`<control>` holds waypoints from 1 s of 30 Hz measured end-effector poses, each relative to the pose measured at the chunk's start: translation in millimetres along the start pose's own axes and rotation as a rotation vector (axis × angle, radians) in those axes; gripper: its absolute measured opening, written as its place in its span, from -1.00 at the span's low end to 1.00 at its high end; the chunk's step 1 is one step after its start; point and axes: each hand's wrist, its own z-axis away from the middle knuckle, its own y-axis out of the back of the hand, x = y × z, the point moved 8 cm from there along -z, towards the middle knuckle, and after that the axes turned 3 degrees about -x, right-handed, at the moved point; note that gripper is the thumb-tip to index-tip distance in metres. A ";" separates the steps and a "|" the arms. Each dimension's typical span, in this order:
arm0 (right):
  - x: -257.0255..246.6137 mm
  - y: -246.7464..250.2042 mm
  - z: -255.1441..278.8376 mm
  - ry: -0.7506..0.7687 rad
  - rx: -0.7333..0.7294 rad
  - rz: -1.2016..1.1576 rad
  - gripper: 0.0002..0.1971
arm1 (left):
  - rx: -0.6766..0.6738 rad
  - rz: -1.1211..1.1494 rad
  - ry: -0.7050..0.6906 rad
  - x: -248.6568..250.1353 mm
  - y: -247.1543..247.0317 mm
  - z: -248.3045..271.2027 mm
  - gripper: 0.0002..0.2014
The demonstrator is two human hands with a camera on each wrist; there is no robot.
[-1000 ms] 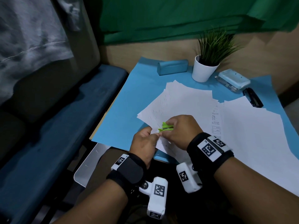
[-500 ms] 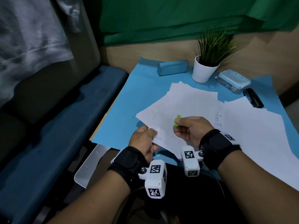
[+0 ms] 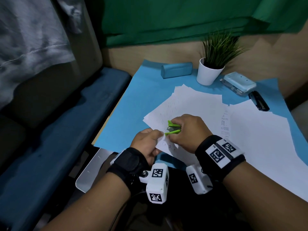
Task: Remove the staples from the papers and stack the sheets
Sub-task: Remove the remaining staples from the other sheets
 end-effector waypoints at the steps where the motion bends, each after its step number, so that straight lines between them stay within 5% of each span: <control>1: -0.7 0.1 1.3 0.004 0.009 0.017 -0.81 | 0.003 -0.007 -0.010 -1.3 0.2 0.6 -0.76; 4: -0.3 -1.8 2.6 -0.019 0.013 0.044 -0.59 | -0.025 -0.002 -0.033 -5.7 -2.7 4.0 -0.76; 11: -0.1 -5.2 0.0 -0.040 -0.016 0.090 -0.52 | -0.010 -0.098 -0.111 -6.9 -4.8 7.7 -0.68; 16: -1.3 -7.2 0.5 -0.042 -0.028 0.080 -0.66 | -0.044 -0.127 -0.131 -8.2 -5.0 7.9 -0.56; 20: -2.6 -9.6 -3.6 -0.030 -0.064 0.100 -0.67 | -0.046 -0.130 -0.136 -7.3 -6.2 12.4 -0.74; 25: 0.3 -12.9 -9.7 -0.039 -0.134 0.081 -0.59 | -0.025 -0.176 -0.163 -8.0 -3.0 6.2 -0.64; 30: 8.4 -13.4 -12.9 -0.026 -0.126 -0.036 -0.77 | -0.040 -0.178 -0.172 -9.0 -3.8 6.4 -0.54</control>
